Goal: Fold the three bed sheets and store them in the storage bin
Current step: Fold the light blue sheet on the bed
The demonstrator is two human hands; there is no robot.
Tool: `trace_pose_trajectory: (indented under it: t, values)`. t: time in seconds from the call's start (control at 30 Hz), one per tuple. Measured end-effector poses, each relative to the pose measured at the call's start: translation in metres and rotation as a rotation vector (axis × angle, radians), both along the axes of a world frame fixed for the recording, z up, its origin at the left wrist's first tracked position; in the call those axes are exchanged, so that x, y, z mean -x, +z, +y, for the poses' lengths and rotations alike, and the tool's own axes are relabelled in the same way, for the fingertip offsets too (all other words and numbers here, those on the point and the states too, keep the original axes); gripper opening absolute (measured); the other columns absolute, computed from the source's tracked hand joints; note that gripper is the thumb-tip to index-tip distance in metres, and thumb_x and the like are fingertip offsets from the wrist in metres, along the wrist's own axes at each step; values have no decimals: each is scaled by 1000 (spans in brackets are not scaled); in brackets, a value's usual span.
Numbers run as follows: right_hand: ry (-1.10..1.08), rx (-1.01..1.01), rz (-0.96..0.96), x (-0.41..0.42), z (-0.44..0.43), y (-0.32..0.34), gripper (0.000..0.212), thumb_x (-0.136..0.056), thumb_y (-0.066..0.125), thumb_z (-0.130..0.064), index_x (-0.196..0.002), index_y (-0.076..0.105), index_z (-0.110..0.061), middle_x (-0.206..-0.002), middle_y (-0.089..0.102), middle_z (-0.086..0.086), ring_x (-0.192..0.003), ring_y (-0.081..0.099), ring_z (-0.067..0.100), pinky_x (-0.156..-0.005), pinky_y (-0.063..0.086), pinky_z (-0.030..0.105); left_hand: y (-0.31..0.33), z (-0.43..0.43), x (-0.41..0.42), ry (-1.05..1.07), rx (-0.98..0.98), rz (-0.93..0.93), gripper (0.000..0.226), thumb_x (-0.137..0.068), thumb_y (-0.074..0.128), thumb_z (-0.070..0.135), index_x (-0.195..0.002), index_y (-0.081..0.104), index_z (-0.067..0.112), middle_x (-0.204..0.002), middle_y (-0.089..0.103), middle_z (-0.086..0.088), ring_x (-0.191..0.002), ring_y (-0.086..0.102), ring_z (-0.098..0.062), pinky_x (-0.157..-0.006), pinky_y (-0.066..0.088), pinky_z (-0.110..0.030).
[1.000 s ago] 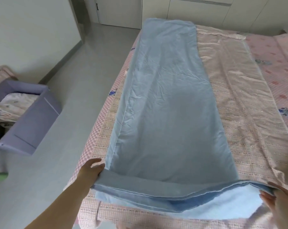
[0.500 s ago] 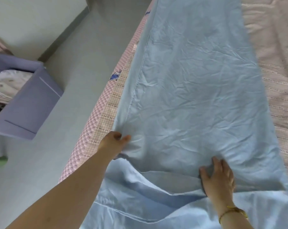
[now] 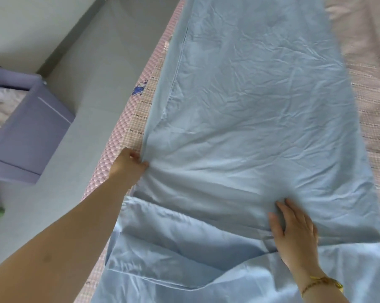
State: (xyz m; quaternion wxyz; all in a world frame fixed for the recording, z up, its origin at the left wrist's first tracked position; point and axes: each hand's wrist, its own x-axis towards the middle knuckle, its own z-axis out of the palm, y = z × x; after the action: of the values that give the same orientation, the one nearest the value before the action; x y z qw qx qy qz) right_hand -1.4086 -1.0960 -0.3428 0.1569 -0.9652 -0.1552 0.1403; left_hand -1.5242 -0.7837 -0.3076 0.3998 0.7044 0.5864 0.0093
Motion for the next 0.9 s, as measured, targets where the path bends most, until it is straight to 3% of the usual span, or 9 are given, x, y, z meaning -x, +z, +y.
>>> trace_pose_trajectory:
  t: [0.17, 0.3, 0.47, 0.53, 0.6, 0.67, 0.77, 0.87, 0.9]
  values:
    - [197, -132, 299, -19, -12, 37, 42, -73, 64, -51, -105, 61, -24, -94, 51, -19, -112, 51, 22, -94, 31, 29, 5, -11, -6, -63, 39, -203, 48, -83, 65, 12, -126, 46, 14, -104, 53, -3, -85, 52, -20, -60, 42, -25]
    - [585, 324, 360, -29, -27, 55, 120, -14, 23, -98, -120, 39, -44, -106, 42, -26, -113, 41, 3, -94, 20, 18, 11, -3, -13, -23, -102, -256, 30, -86, 54, 2, -115, 58, 9, -101, 52, -3, -66, 48, -19, -50, 42, -18]
    - [602, 475, 197, -37, -45, 48, 64, -74, 51, -61, -131, 34, -36, -126, 44, -18, -127, 31, 6, -112, 0, 29, 11, -17, -2, -285, -392, 40, 45, -86, 56, 7, -129, 47, 10, -134, 40, -15, -120, 39, -36, -101, 29, -36]
    - [542, 447, 151, -38, -49, 45, 49, -82, 55, -50, -126, 40, -33, -117, 48, -17, -125, 34, 7, -111, 1, 30, 18, -43, 6, -413, -419, -108, 44, -83, 61, 22, -124, 51, 9, -127, 47, -10, -118, 44, -28, -100, 30, -31]
    - [495, 445, 148, -40, -53, 42, 43, -83, 55, -48, -122, 44, -32, -105, 45, -17, -124, 35, 8, -111, 3, 30, 36, -85, 13, -671, -107, -230, 63, -68, 56, 56, -120, 51, 21, -110, 53, 8, -104, 53, -8, -91, 36, -20]
    - [486, 459, 147, -43, -57, 41, 41, -84, 53, -48, -121, 44, -31, -105, 46, -15, -124, 35, 9, -111, 3, 31, 39, -123, 20, -959, 162, -17, 87, -54, 44, 72, -131, 37, 34, -120, 46, 18, -114, 47, 0, -96, 34, -17]
    - [523, 546, 123, -53, -64, 44, 40, -86, 49, -49, -122, 44, -30, -111, 51, -11, -126, 34, 10, -113, 4, 33, 17, -148, 33, -1230, -96, 232, 106, -48, 42, 75, -141, 27, 28, -145, 33, 8, -131, 36, -12, -107, 24, -22]
    - [510, 586, 90, -61, -77, 47, 39, -84, 40, -59, -113, 47, -34, -112, 56, -11, -124, 39, 11, -110, 11, 32, 17, -151, 25, -1327, -373, 281, 91, -33, 60, 69, -110, 64, 21, -107, 66, 1, -99, 63, -18, -100, 31, -26]
    - [497, 523, 57, -62, -81, 47, 33, -80, 38, -60, -99, 50, -36, -102, 60, -12, -119, 46, 14, -107, 18, 33, 19, -152, 22, -1354, -300, 314, 90, -40, 62, 67, -116, 59, 19, -115, 61, -1, -111, 57, -21, -107, 20, -29]
